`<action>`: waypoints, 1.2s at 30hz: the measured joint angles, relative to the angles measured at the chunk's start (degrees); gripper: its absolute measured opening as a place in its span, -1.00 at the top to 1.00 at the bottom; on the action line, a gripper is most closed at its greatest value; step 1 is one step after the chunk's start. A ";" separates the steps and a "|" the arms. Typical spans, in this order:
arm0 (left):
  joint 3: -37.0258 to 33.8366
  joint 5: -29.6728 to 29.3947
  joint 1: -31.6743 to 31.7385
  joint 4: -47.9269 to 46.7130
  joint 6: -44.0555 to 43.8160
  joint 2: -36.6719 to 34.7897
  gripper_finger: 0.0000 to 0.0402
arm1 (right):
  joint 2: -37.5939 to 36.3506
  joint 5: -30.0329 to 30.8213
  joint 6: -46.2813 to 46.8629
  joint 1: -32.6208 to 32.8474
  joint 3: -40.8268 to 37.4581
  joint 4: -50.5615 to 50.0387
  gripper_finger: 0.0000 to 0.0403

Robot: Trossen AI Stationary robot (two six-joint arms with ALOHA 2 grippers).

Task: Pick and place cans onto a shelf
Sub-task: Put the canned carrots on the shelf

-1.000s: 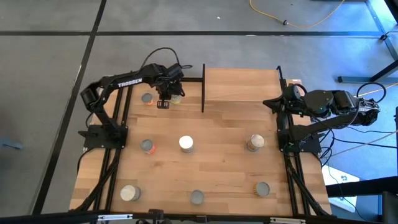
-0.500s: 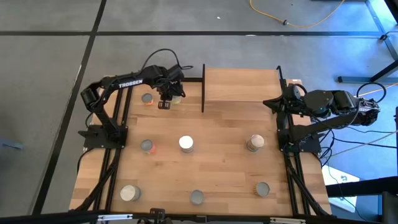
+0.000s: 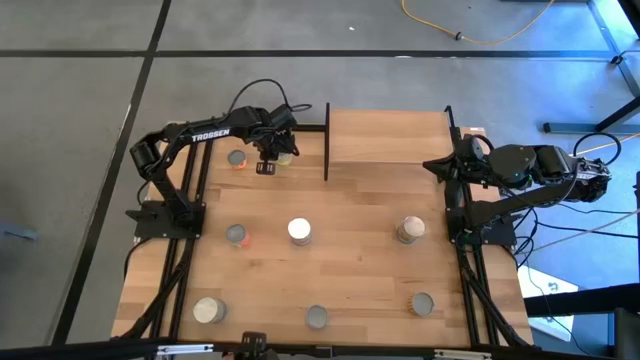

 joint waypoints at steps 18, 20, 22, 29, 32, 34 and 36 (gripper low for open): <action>0.20 -7.09 -1.20 1.86 4.60 3.87 0.81 | 0.00 0.04 0.15 0.00 -0.01 0.02 0.96; 0.20 -7.53 -1.58 1.46 3.73 3.87 0.93 | 0.00 0.04 0.15 0.00 -0.01 0.00 0.96; 0.20 -7.53 -2.10 0.84 0.84 3.87 0.97 | 0.00 0.07 0.15 0.00 -0.01 0.02 0.96; 0.77 -6.41 -4.62 -1.54 -1.46 2.86 0.99 | 0.00 0.04 0.17 0.00 -0.01 0.02 0.96; 3.91 -5.96 -5.14 -5.31 -3.24 2.18 1.00 | 0.00 0.02 0.17 0.00 -0.01 0.02 0.96; 7.06 -6.30 -5.41 -7.73 -3.85 1.64 1.00 | 0.00 0.00 0.17 0.00 -0.01 0.02 0.96; 10.89 -6.37 -5.46 -10.55 -4.43 1.60 1.00 | 0.00 0.00 0.17 0.00 -0.01 0.04 0.96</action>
